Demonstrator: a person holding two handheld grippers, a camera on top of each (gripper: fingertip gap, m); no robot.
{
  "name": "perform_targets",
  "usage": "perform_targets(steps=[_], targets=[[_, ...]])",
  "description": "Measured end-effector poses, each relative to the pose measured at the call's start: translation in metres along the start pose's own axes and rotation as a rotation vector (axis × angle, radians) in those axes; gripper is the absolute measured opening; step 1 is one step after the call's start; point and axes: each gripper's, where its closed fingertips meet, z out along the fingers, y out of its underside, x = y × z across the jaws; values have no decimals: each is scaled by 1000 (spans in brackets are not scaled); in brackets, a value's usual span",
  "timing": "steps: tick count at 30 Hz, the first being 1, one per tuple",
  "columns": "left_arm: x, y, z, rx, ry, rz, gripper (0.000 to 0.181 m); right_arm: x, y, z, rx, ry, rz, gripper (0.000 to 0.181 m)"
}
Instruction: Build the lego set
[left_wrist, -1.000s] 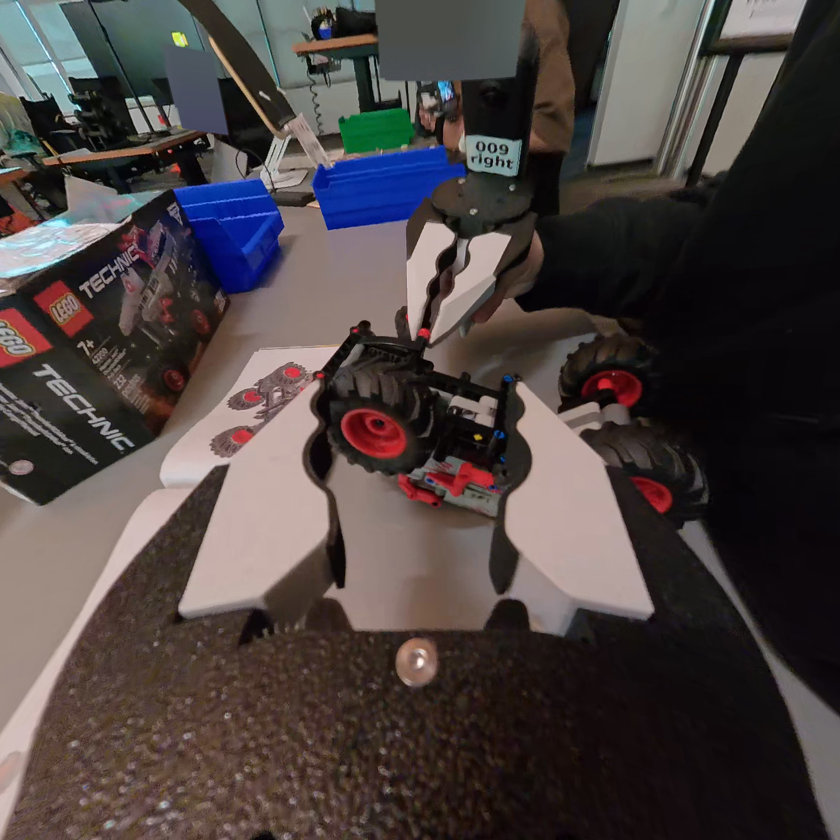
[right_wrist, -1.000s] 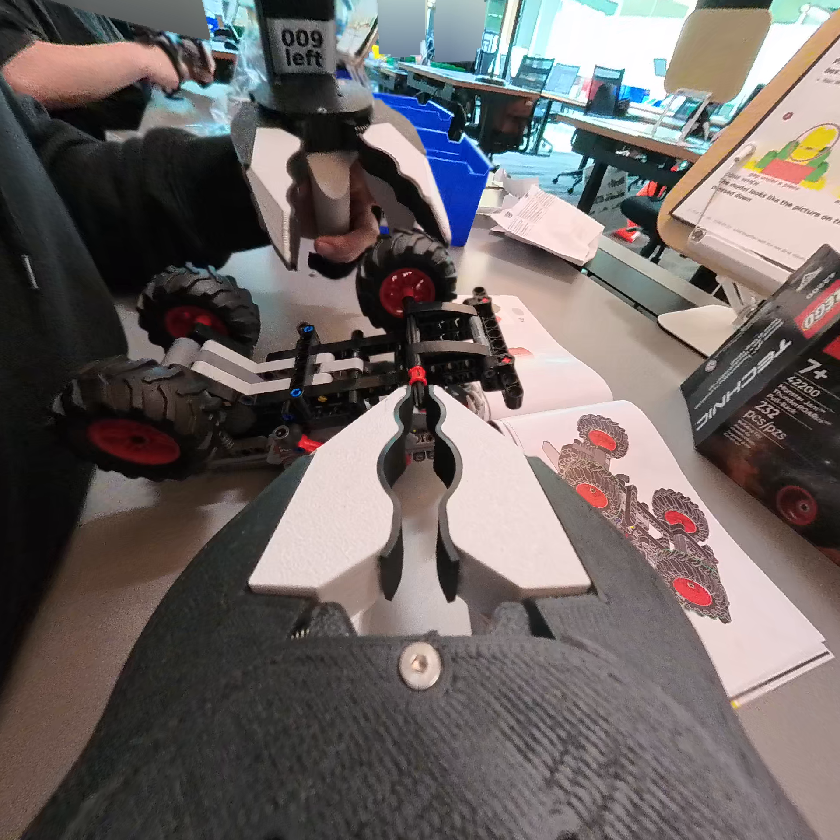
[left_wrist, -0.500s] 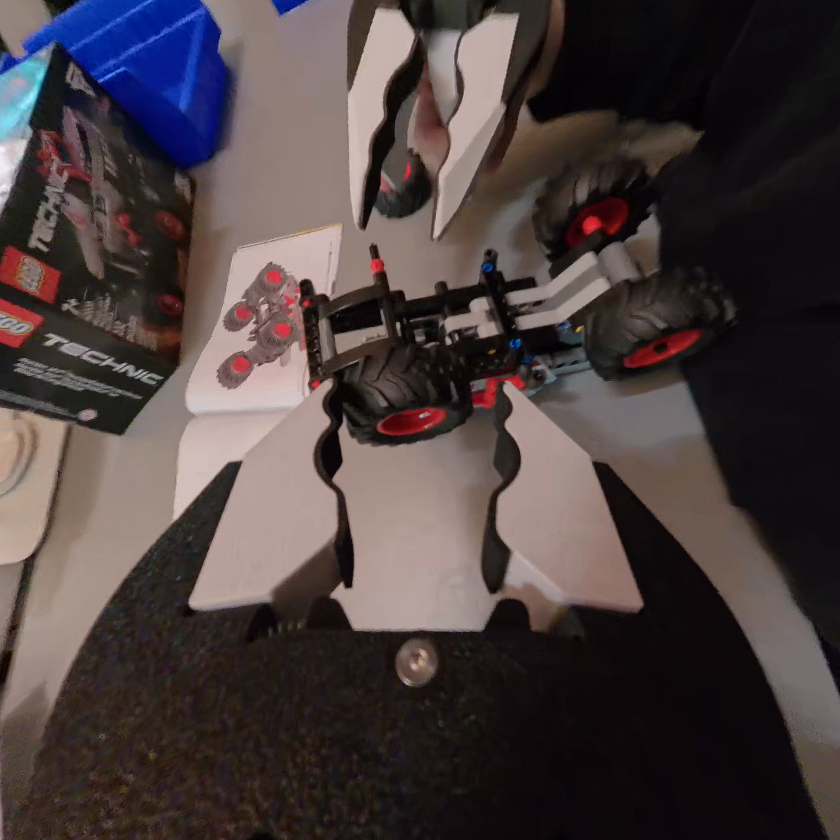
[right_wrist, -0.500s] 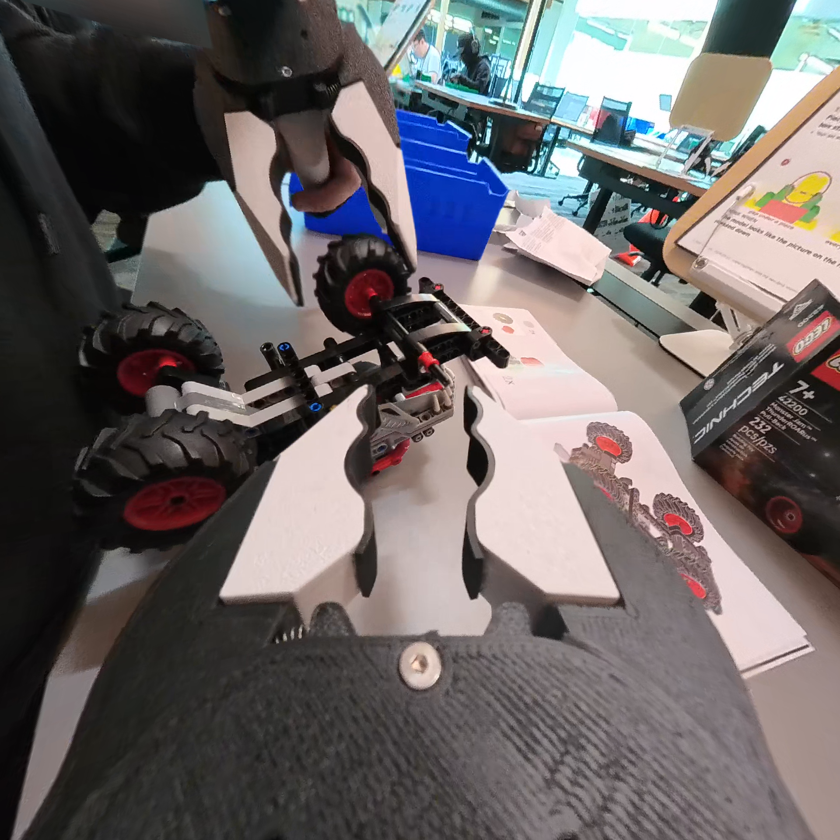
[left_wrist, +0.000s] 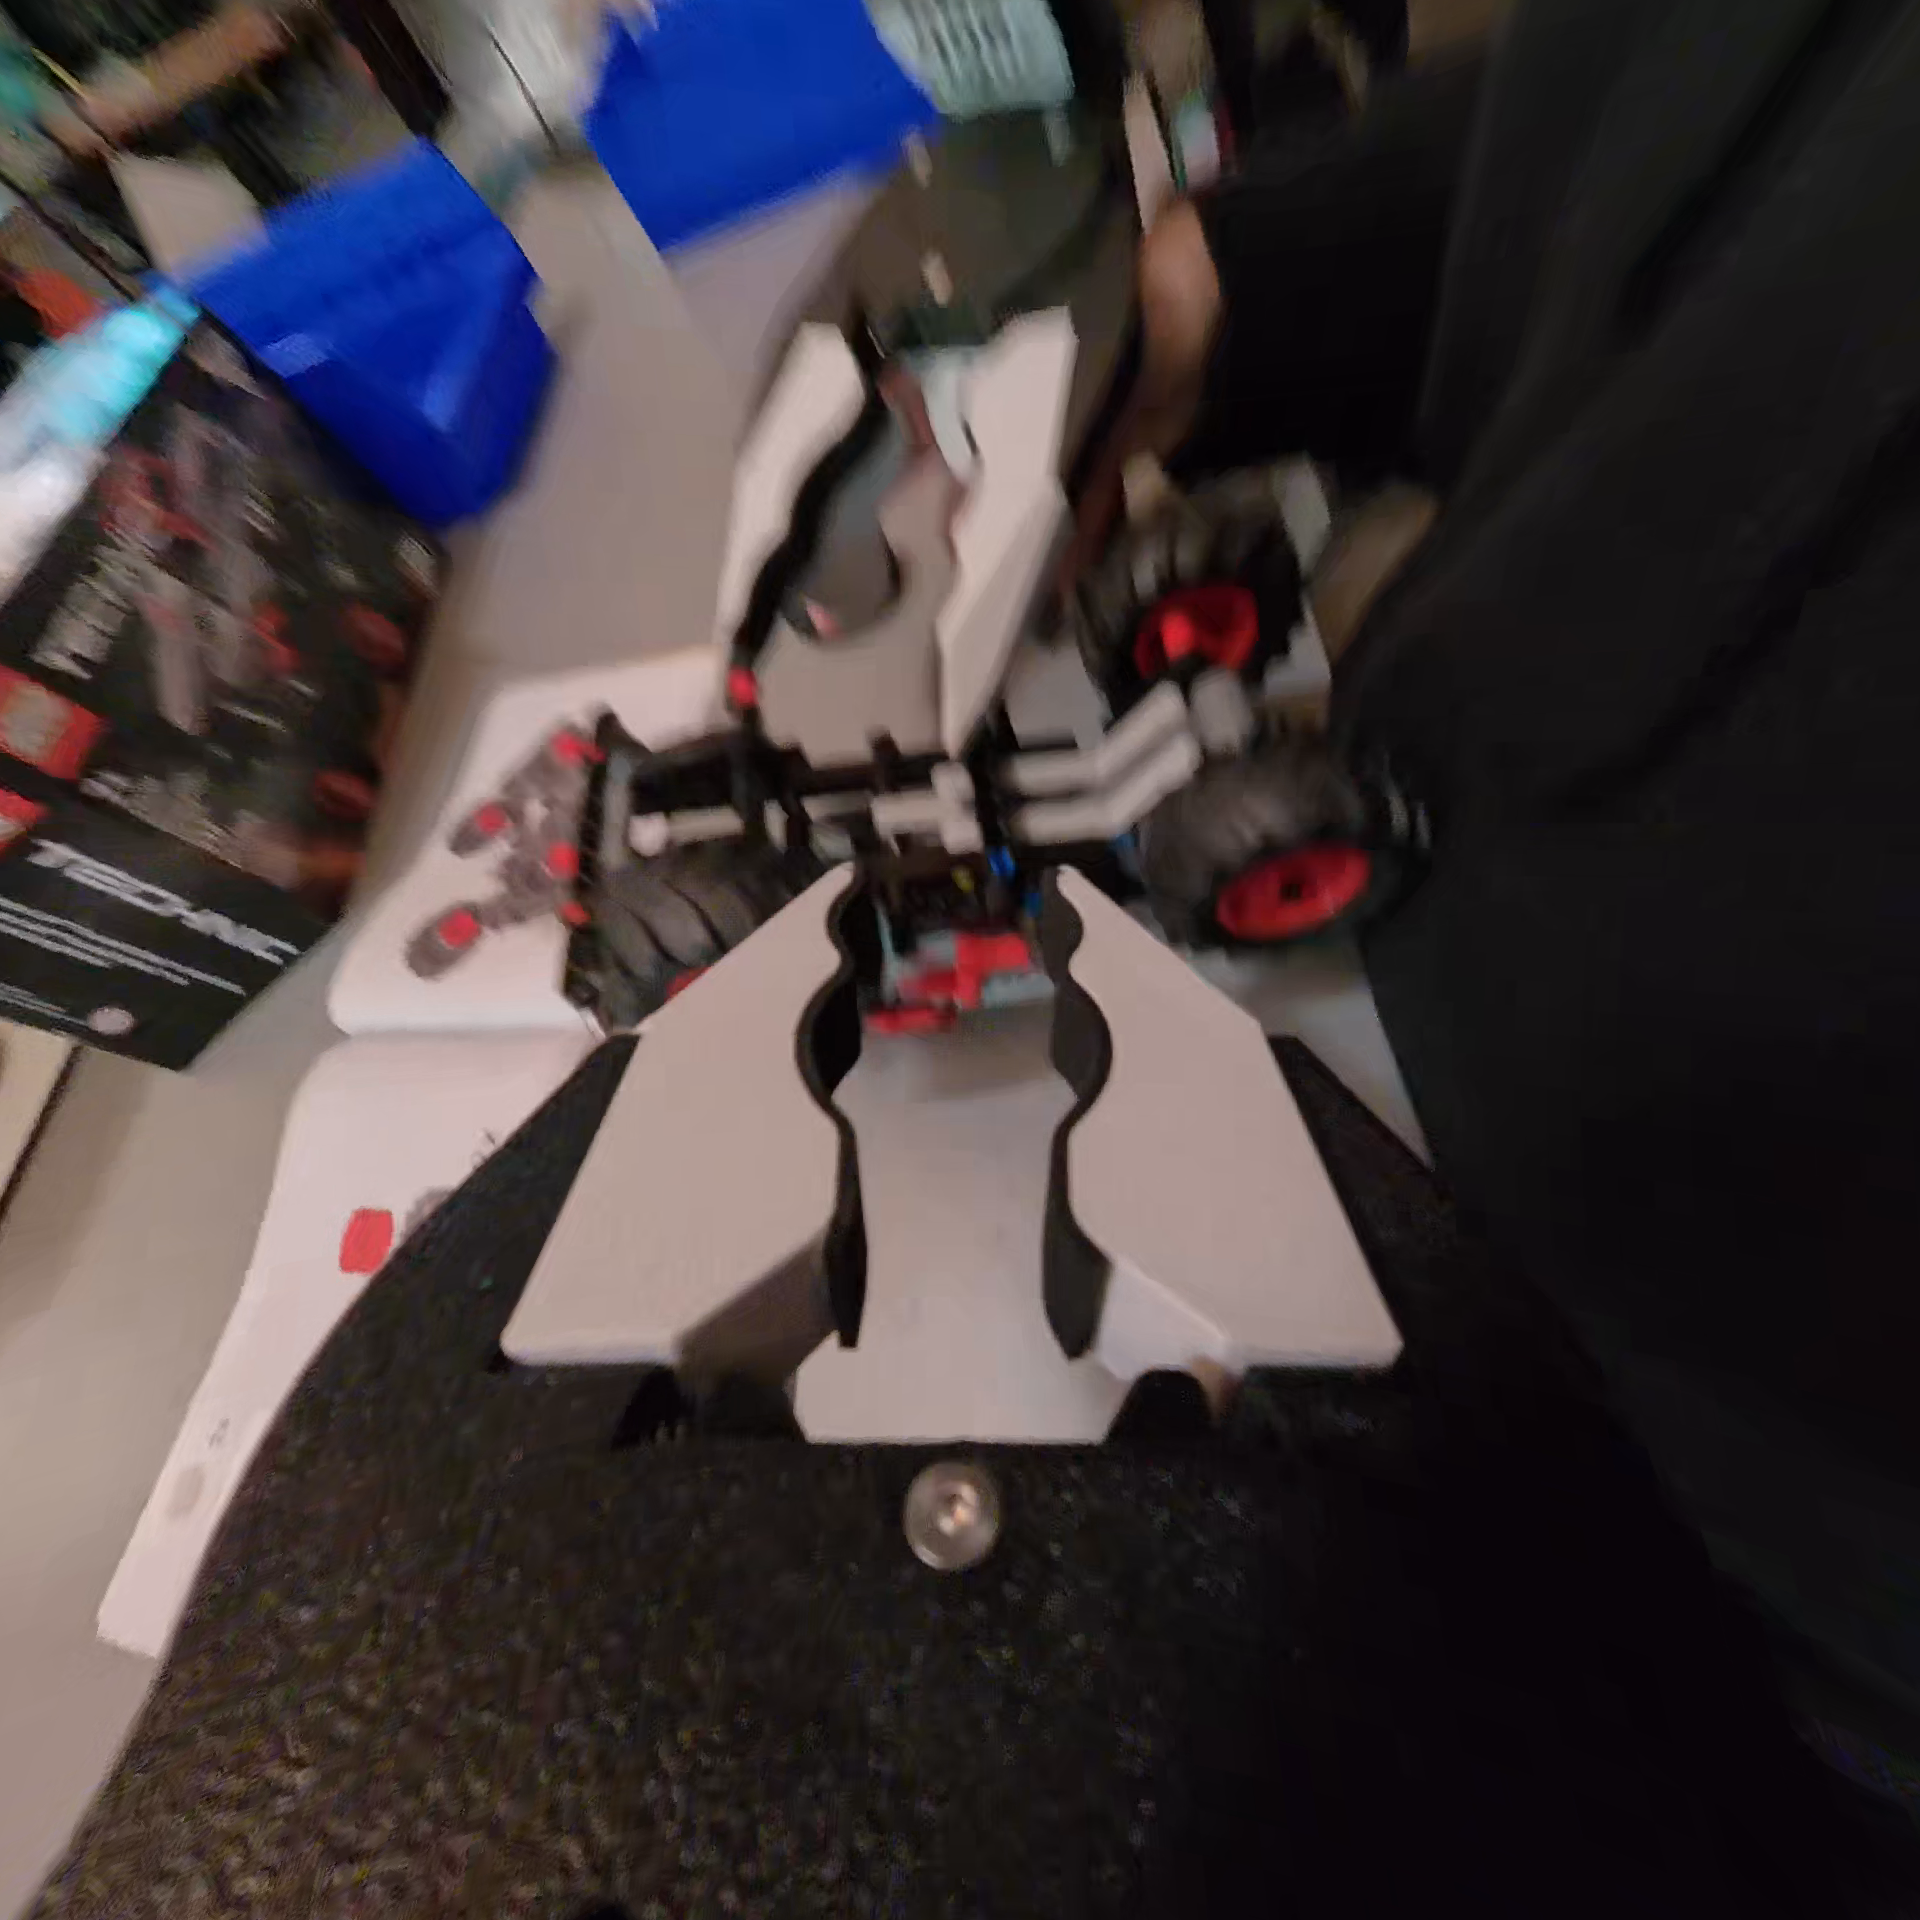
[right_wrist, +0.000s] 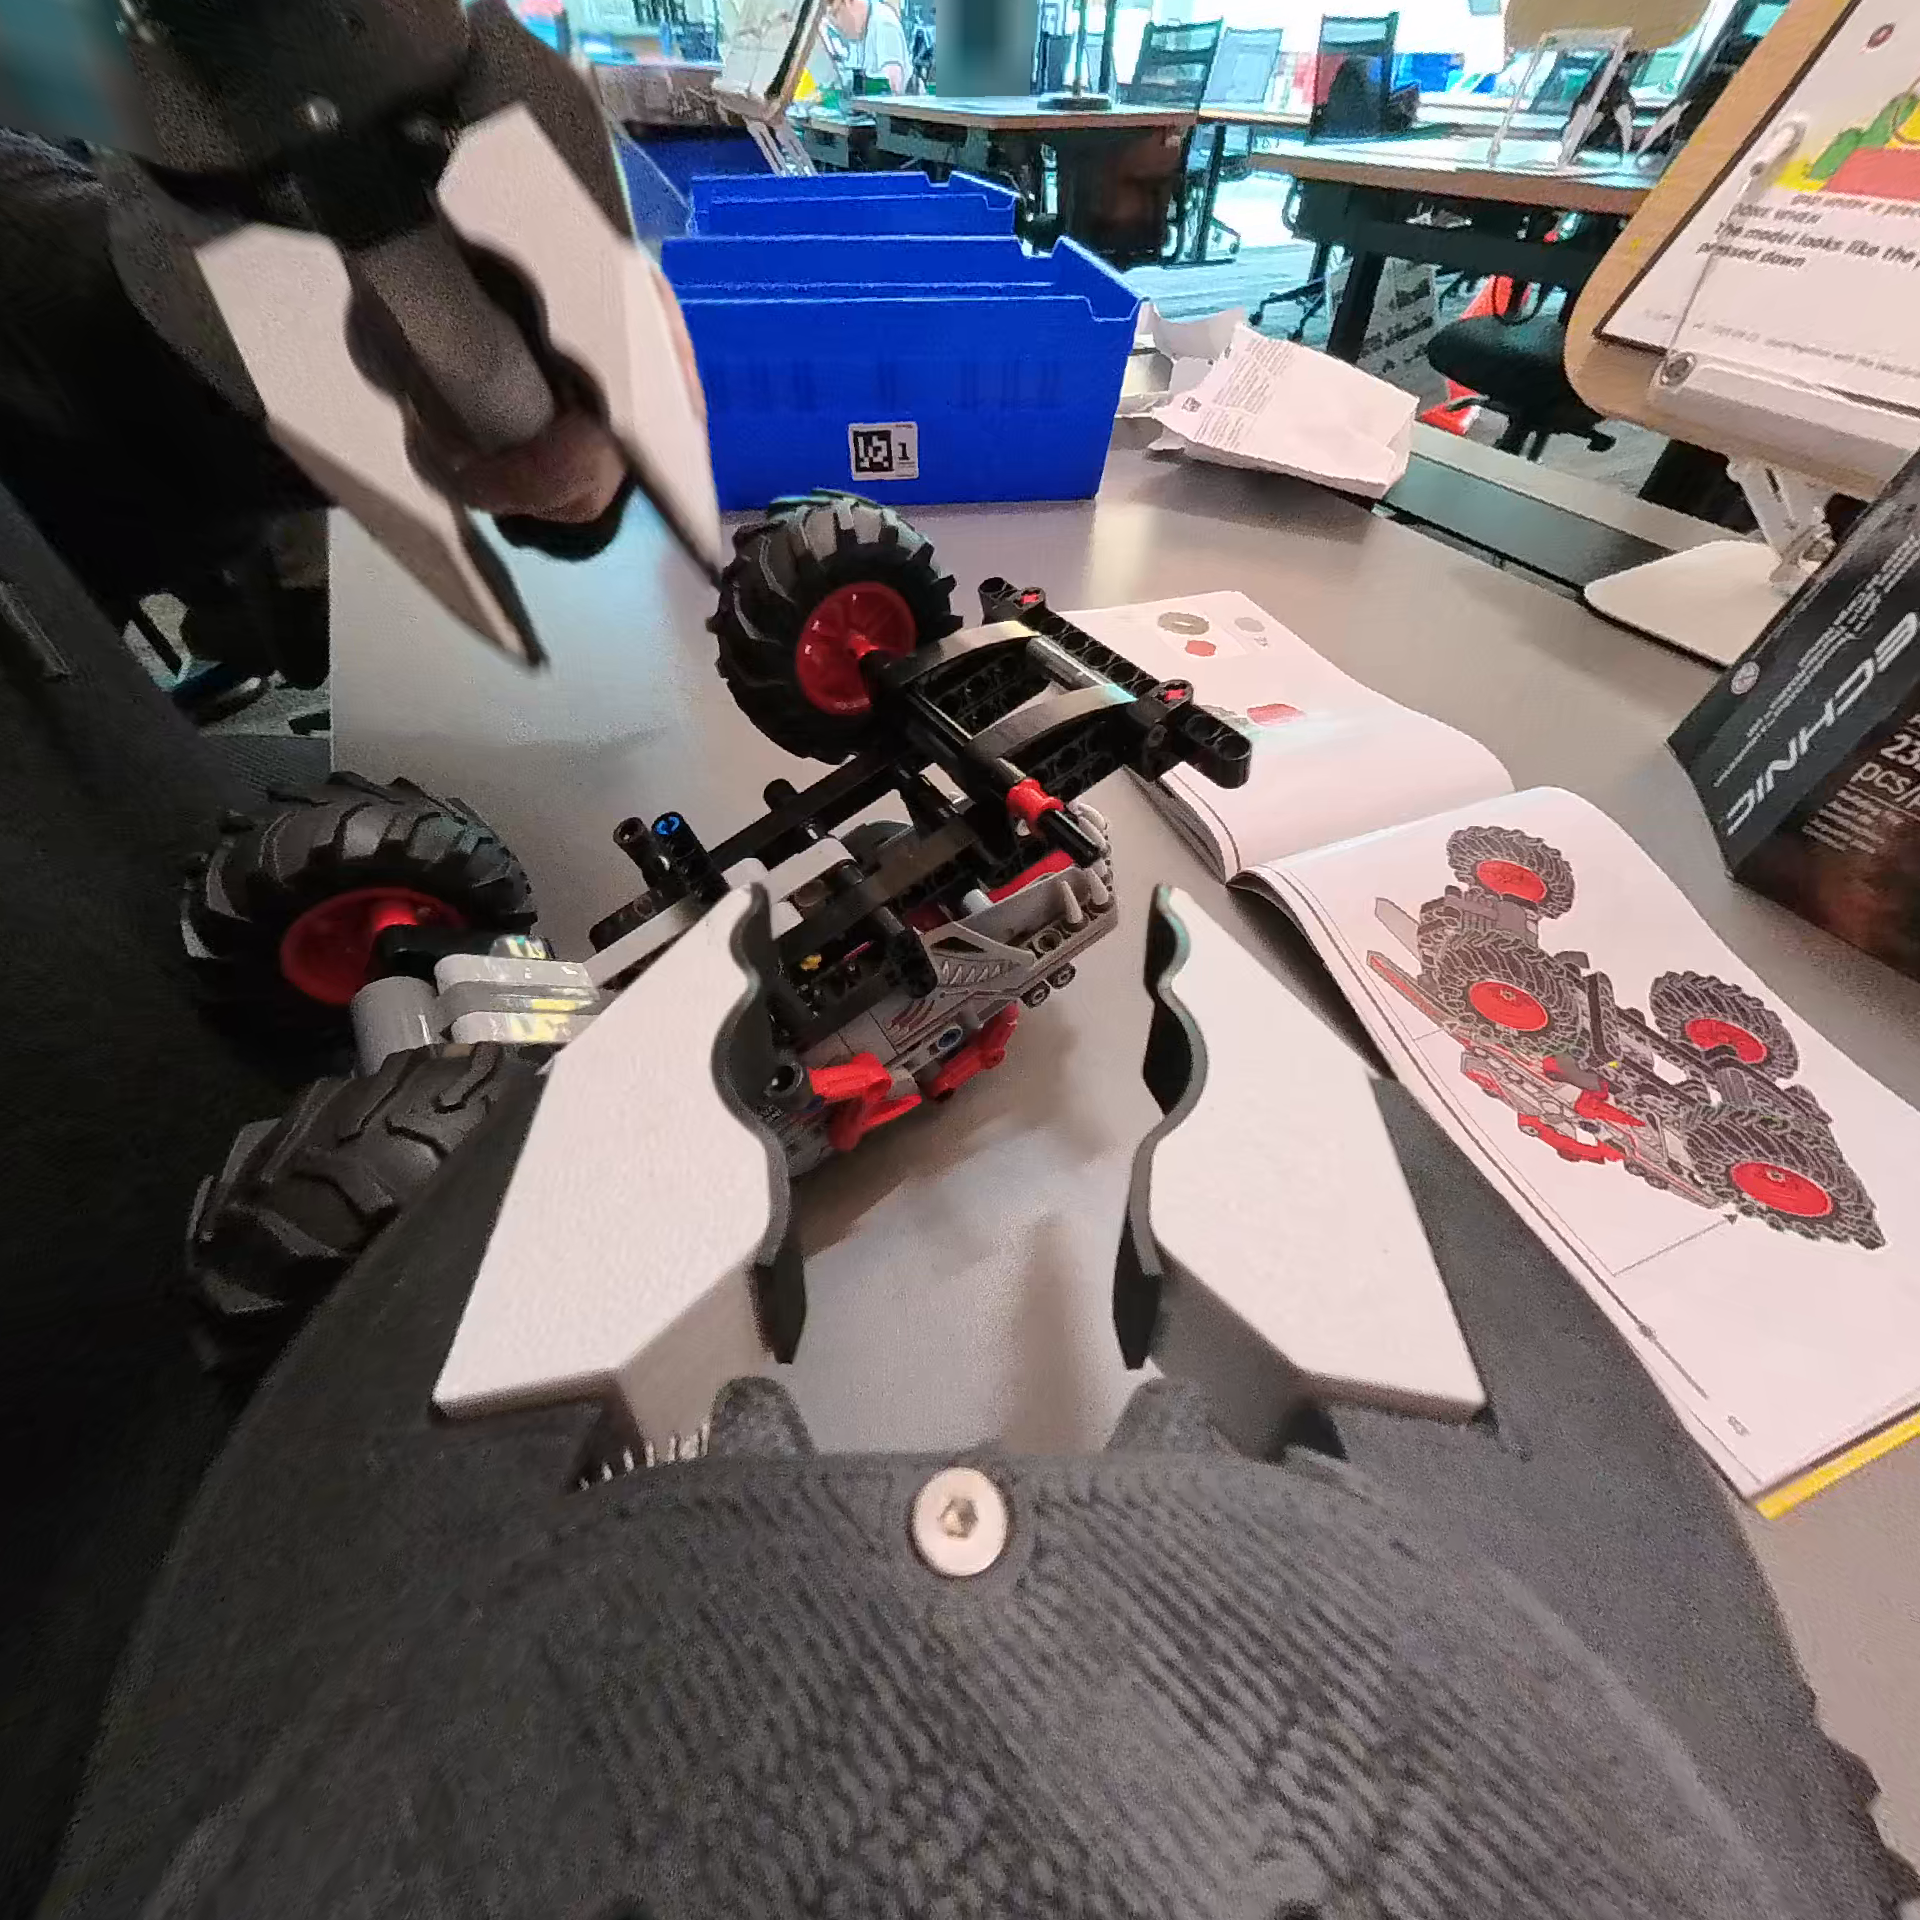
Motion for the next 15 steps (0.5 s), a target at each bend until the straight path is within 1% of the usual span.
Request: perform_targets(steps=[2, 3, 4, 5, 6, 7, 8, 9, 10, 11, 12, 14, 15], targets=[[-21, -18, -3, 85, -117, -40, 35, 0, 0, -2, 3, 3, 1, 74], [-33, -18, -2, 83, -186, -58, 38, -1, -1, -2, 9, 1, 2, 75], [-40, -12, 0, 50, -217, -78, 41, -2, -1, -3, 15, -4, 9, 75], [-36, -2, 5, 3, -185, -94, 43, -3, -1, -4, 20, -7, 18, 75], [-26, 3, 8, -16, -118, -93, 46, -5, -1, -6, 27, -16, 27, 78], [-6, 7, 9, -40, 3, -81, 29, -5, -4, -8, 45, -20, 42, 77], [23, 22, 10, -132, 181, -86, 2, -5, -6, -11, 62, -20, 52, 76], [44, 42, 8, -250, 307, -92, 0, -3, -7, -14, 71, -13, 58, 76], [51, 57, 8, -318, 329, -72, 2, -3, -8, -17, 76, -10, 59, 76], [48, 61, 9, -314, 291, -50, 7, -2, -8, -19, 81, -7, 57, 76], [43, 54, 11, -264, 260, -58, 12, 0, -8, -20, 84, -1, 56, 76], [31, 35, 12, -165, 227, -131, 22, 3, -9, -21, 86, 7, 49, 73], [23, 26, 13, -120, 198, -158, 31, 3, -12, -21, 95, 8, 34, 66]])
